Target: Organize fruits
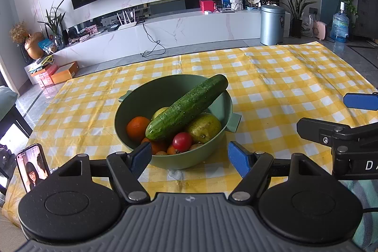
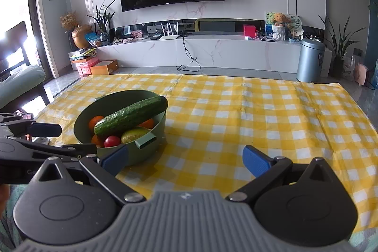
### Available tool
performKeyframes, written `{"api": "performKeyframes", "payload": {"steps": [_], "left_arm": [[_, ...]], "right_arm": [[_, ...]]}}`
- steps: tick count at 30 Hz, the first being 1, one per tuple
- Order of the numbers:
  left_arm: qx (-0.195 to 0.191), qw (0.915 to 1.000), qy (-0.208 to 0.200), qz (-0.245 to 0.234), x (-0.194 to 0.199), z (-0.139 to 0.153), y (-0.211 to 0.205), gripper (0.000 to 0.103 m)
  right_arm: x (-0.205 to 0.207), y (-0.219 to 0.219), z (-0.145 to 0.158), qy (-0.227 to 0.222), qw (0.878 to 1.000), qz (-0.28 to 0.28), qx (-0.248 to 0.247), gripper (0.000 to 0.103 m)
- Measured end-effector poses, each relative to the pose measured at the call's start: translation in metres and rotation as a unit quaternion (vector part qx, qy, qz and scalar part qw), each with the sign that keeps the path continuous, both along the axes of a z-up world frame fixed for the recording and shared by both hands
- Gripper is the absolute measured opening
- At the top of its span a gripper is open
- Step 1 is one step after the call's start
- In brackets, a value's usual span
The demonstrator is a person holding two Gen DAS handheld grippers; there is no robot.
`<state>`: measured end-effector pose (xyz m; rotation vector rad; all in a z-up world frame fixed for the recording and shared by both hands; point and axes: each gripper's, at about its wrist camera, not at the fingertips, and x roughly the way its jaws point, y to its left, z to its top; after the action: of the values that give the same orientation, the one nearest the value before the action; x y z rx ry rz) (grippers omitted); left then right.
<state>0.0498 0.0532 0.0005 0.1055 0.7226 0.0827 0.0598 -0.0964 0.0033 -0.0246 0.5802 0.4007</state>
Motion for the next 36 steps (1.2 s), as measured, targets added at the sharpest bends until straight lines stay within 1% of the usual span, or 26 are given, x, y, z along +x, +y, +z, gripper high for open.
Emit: {"api": "performKeyframes", "payload": {"steps": [36], "left_arm": [[0.002,1.0000,-0.003,0.002,-0.0012,0.0050,0.0040,0.086]], "right_arm": [[-0.0008,-0.0017,-0.0013,0.008,1.000,-0.005,0.001,0.099]]}}
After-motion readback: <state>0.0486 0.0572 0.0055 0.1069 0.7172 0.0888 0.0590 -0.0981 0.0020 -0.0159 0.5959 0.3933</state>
